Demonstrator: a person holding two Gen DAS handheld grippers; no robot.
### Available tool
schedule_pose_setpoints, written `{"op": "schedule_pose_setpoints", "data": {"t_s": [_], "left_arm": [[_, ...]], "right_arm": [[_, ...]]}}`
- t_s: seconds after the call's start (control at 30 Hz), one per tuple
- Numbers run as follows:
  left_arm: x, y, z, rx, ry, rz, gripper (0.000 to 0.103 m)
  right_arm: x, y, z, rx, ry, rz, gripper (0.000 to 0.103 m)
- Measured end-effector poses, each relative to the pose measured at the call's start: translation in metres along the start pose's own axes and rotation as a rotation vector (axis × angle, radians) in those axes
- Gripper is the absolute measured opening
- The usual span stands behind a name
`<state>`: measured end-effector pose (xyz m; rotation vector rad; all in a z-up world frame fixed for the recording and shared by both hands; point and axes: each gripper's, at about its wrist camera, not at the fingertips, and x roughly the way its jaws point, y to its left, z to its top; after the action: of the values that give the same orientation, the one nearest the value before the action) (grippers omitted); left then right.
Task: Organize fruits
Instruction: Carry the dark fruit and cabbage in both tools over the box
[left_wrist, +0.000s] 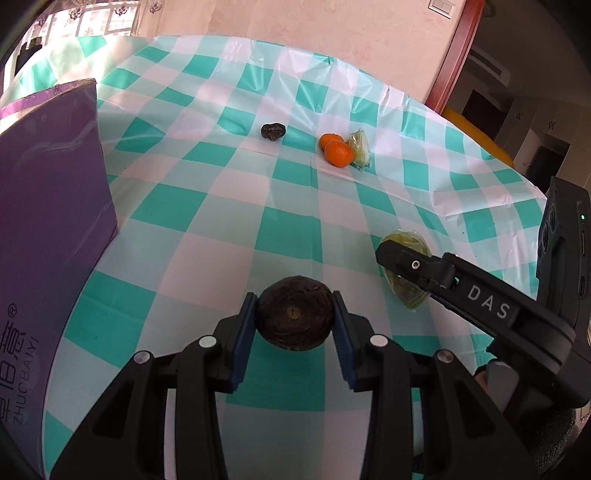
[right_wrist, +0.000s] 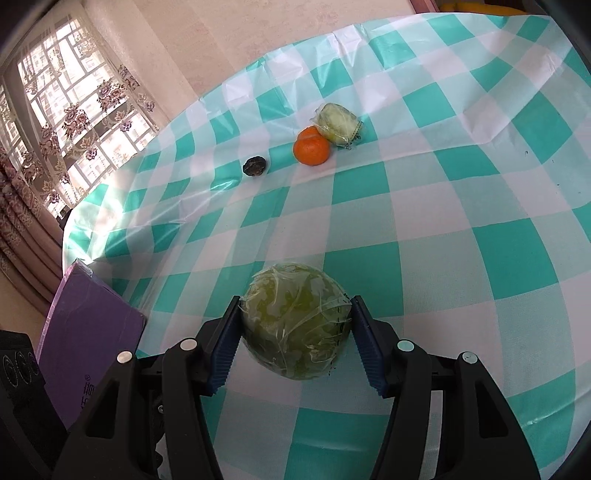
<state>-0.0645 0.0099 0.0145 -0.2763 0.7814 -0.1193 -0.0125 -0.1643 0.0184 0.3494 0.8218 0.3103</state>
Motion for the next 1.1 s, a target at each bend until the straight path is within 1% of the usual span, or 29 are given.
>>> {"op": "schedule_pose_setpoints", "data": {"t_s": [0.27,0.43,0.53,0.67,0.73,0.87,0.97,1.1], "left_arm": [[-0.026,0.004,-0.016,0.010,-0.042,-0.014,0.040],[-0.046,0.007,-0.027,0.023,-0.104,0.024,0.040],[-0.062,0.006,-0.037,0.057,-0.141,0.061,0.040],[-0.088,0.008,-0.043,0.072,-0.191,0.084,0.040],[-0.105,0.009,-0.041,0.061,-0.225,0.072,0.040],[-0.141,0.010,-0.035,0.068,-0.322,0.082,0.040],[-0.166,0.013,-0.034,0.082,-0.384,0.118,0.040],[-0.197,0.020,-0.033,0.098,-0.440,0.173,0.040]], "right_arm": [[-0.012,0.009,-0.022,-0.024,0.036,0.027,0.057],[-0.018,0.015,-0.031,-0.036,0.045,0.027,0.057],[-0.024,0.023,-0.037,-0.057,0.031,0.032,0.057],[-0.034,0.034,-0.042,-0.058,-0.018,0.054,0.057],[-0.038,0.041,-0.045,-0.062,-0.033,0.074,0.057],[-0.046,0.058,-0.048,-0.094,-0.060,0.109,0.057],[-0.053,0.074,-0.048,-0.119,-0.075,0.147,0.057],[-0.062,0.098,-0.049,-0.167,-0.085,0.182,0.057]]}}
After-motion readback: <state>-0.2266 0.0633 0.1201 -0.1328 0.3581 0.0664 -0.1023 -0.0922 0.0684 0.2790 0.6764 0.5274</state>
